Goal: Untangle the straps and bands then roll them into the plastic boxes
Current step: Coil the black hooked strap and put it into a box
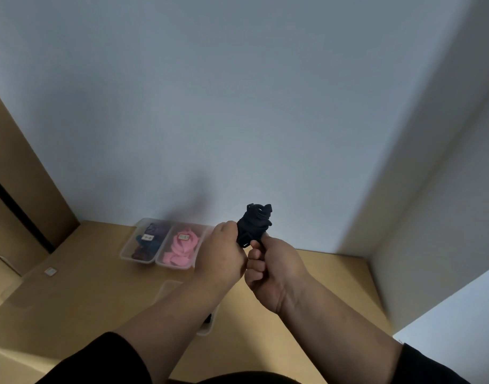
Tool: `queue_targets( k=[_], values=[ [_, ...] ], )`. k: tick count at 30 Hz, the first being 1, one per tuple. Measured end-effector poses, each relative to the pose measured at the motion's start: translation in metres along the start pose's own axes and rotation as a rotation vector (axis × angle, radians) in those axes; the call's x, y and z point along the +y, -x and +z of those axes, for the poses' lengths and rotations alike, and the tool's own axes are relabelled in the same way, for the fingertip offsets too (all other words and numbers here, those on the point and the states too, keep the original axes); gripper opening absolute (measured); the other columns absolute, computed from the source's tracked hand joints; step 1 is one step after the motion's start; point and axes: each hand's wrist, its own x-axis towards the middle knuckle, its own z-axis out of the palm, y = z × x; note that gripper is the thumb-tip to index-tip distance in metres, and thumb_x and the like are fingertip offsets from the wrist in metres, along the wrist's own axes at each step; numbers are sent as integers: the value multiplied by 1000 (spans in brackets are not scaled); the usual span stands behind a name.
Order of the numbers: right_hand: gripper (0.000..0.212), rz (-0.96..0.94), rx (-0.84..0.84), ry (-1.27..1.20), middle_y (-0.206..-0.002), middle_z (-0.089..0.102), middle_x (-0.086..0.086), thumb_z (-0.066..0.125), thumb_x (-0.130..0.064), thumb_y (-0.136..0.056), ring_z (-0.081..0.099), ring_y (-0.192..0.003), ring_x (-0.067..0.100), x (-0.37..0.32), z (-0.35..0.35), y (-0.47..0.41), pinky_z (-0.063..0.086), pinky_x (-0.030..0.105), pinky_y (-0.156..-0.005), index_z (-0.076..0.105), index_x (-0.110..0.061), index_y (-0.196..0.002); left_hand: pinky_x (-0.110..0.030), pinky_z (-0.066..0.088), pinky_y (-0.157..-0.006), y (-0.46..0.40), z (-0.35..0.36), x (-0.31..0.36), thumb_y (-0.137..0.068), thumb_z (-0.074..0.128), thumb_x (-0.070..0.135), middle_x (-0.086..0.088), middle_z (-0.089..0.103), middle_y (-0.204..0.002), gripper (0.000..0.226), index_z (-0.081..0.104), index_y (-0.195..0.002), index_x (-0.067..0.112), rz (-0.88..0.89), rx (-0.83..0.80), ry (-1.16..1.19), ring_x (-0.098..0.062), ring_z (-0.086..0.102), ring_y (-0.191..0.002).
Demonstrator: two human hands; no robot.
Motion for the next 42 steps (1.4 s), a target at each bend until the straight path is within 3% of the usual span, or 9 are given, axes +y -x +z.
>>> queue_targets(
  k=[13, 17, 21, 24, 28, 31, 35, 38, 42],
  values=[
    [30, -65, 101, 310, -52, 28, -3, 45, -30, -98, 16, -44, 14, 8, -4, 6, 14, 22, -43, 42, -20, -69, -18, 28, -50, 12, -11, -17, -81, 50, -3, 1, 46, -77, 9, 52, -87, 4, 249, -65, 42, -21, 43, -67],
    [45, -161, 29, 526, -49, 31, -2, 42, -43, -101, 17, -45, 15, 12, 0, 12, 15, 25, -45, 40, -18, -63, -19, 37, -53, 14, -20, -18, -87, 47, -3, 2, 56, -67, 22, 50, -78, 17, 185, -123, 236, -11, 57, -61],
    [49, -321, -117, 723, -46, 35, -3, 36, -44, -105, 21, -44, 16, 6, -4, 9, 19, 27, -47, 40, -15, -65, -12, 49, -63, 20, -28, -16, -104, 44, 27, 2, 60, -70, 20, 50, -86, 24, 78, -237, 424, 2, 63, -57],
    [50, -364, -307, 909, -52, 41, -5, 33, -46, -108, 28, -50, 16, -3, -18, 0, 28, 27, -51, 48, -13, -72, -45, 57, -84, 14, -32, -22, -104, 42, 39, -12, 65, -83, 22, 54, -98, 22, 20, -363, 556, -16, 72, -68],
    [48, -486, -425, 1230, -58, 45, -4, 41, -52, -102, 37, -53, 15, -18, -35, -7, 35, 28, -58, 57, -17, -73, -20, 55, -71, 12, -41, -26, -106, 42, 24, -24, 66, -100, 16, 57, -110, 19, 2, -522, 593, -16, 72, -75],
    [49, -609, -404, 1304, -57, 40, -7, 67, -61, -85, 35, -56, 14, -24, -41, -18, 30, 28, -58, 50, -23, -60, -21, 57, -74, 13, -44, -28, -106, 42, 20, -20, 62, -91, 17, 56, -114, 14, 4, -645, 617, -16, 73, -79],
    [76, -725, -335, 1272, -103, 57, -8, 91, -52, -49, 53, -84, 8, -26, -50, -28, 44, 26, -71, 51, -31, -110, -31, 56, -89, 20, -48, -34, -104, 46, 24, -12, 68, -86, 12, 57, -105, 20, -9, -765, 594, -16, 73, -85],
    [133, -715, -480, 1319, -150, 31, -22, 97, -39, -55, 41, -133, -7, -26, -53, -27, 45, 18, -102, 9, -45, -154, -37, 54, -94, 22, -45, -37, -103, 46, 27, -15, 71, -91, 22, 55, -115, 12, 20, -870, 482, -19, 74, -88],
    [103, -745, -536, 1480, -132, 51, -22, 96, -33, -60, 52, -120, -5, -22, -50, -26, 43, 15, -99, 35, -42, -142, -37, 55, -88, 23, -43, -39, -99, 46, 20, -7, 66, -80, 17, 55, -108, 9, 39, -936, 427, -24, 74, -84]
  ],
)
